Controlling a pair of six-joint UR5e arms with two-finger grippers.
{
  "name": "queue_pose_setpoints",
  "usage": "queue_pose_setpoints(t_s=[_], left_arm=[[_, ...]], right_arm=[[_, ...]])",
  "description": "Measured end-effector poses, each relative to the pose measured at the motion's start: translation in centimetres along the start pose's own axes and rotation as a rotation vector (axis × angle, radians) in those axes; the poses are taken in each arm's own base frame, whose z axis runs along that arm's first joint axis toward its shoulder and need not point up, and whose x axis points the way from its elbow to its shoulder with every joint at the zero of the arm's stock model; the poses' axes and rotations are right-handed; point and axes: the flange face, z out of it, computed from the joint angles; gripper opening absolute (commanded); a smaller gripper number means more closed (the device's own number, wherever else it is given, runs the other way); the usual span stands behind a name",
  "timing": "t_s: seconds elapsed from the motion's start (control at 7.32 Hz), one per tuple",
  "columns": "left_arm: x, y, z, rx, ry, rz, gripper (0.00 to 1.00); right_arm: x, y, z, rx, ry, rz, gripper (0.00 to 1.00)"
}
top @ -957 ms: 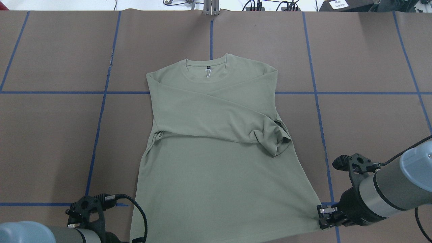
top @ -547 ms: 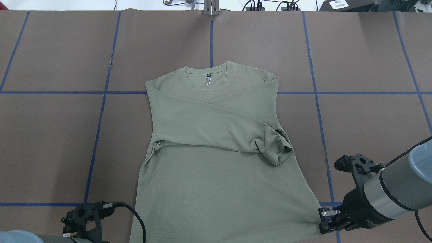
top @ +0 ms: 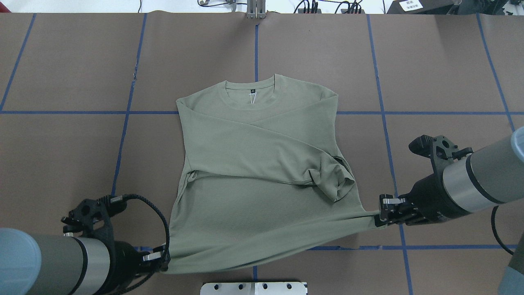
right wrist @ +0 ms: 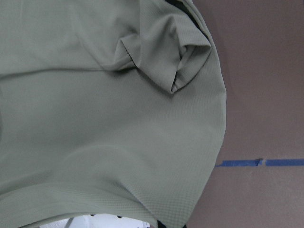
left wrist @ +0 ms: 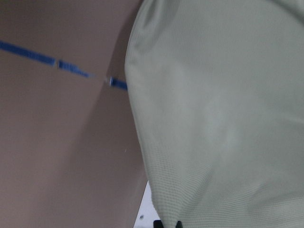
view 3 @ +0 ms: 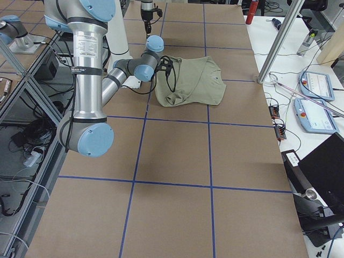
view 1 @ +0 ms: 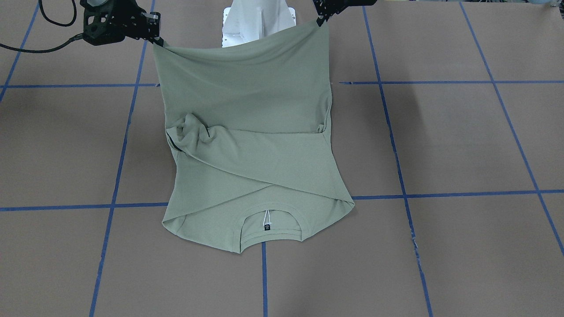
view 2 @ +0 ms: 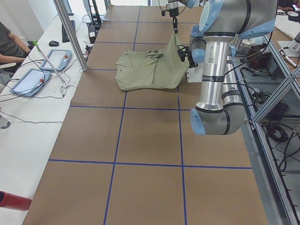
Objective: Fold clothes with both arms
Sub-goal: 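Lift the hem with both grippers and carry it toward the collar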
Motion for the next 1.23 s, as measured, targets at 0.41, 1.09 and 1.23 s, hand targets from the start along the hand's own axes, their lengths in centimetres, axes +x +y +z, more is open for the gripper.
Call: queue_pose_setpoints(t_s=[0.41,1.09,1.23], left_arm=[[2.5,-7.4,0.0,0.118,0.019,-0.056,0.00],[5.7,-20.6,2.3,0.312,-0.023,-0.116,0.00],[6.1,-22.4,4.0,0.325,-0.026,-0.117,0.00]], right_arm=[[-2.1,-7.2,-0.4,0.108,-0.027,0.050,0.00],[-6.0,-18.7,-0.5,0.220,-0.020,0.065,0.00],[-6.1,-21.1,-0.1,0.231,0.000,0.064,0.00]])
